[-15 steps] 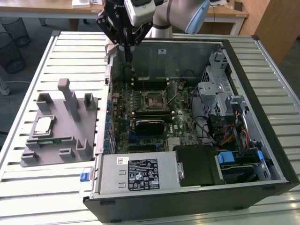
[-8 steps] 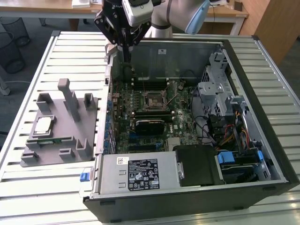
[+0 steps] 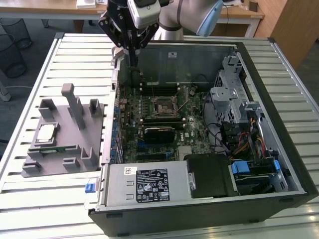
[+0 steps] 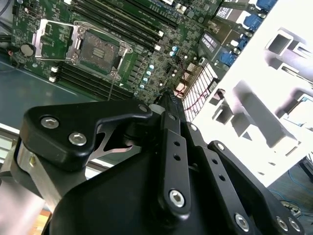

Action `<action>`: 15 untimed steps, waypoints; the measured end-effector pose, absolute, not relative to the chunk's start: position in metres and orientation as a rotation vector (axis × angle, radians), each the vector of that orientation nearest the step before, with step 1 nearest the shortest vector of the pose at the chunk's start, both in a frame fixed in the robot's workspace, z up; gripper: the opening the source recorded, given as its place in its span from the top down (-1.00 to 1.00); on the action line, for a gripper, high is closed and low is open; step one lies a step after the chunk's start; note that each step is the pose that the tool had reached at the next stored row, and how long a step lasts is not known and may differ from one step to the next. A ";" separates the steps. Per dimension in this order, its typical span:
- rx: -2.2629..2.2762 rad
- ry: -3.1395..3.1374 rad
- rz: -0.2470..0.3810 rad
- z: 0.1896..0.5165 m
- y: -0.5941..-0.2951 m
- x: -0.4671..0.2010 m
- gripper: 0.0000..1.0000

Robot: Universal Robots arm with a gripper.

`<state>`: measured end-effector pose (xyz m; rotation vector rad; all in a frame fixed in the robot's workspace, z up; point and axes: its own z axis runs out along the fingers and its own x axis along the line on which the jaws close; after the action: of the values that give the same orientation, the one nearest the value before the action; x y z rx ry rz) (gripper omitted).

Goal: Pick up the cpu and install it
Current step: 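Reach for the cpu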

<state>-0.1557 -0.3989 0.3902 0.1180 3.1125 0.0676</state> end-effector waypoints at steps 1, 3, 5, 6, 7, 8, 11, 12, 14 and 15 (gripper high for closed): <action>0.118 3.113 0.068 0.390 -0.399 -0.156 0.79; 0.118 3.113 0.068 0.390 -0.399 -0.157 0.79; 0.118 3.112 0.068 0.390 -0.399 -0.159 0.79; 0.118 3.112 0.068 0.390 -0.399 -0.159 0.79; 0.118 3.112 0.068 0.390 -0.399 -0.160 0.79; 0.118 3.112 0.068 0.390 -0.399 -0.161 0.79; 0.118 3.112 0.068 0.390 -0.399 -0.162 0.79; 0.118 3.112 0.068 0.389 -0.399 -0.163 0.79; 0.118 3.112 0.068 0.389 -0.399 -0.164 0.79; 0.118 3.112 0.068 0.389 -0.399 -0.165 0.79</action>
<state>-0.1649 -0.3989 0.3893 0.1180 3.1125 0.0676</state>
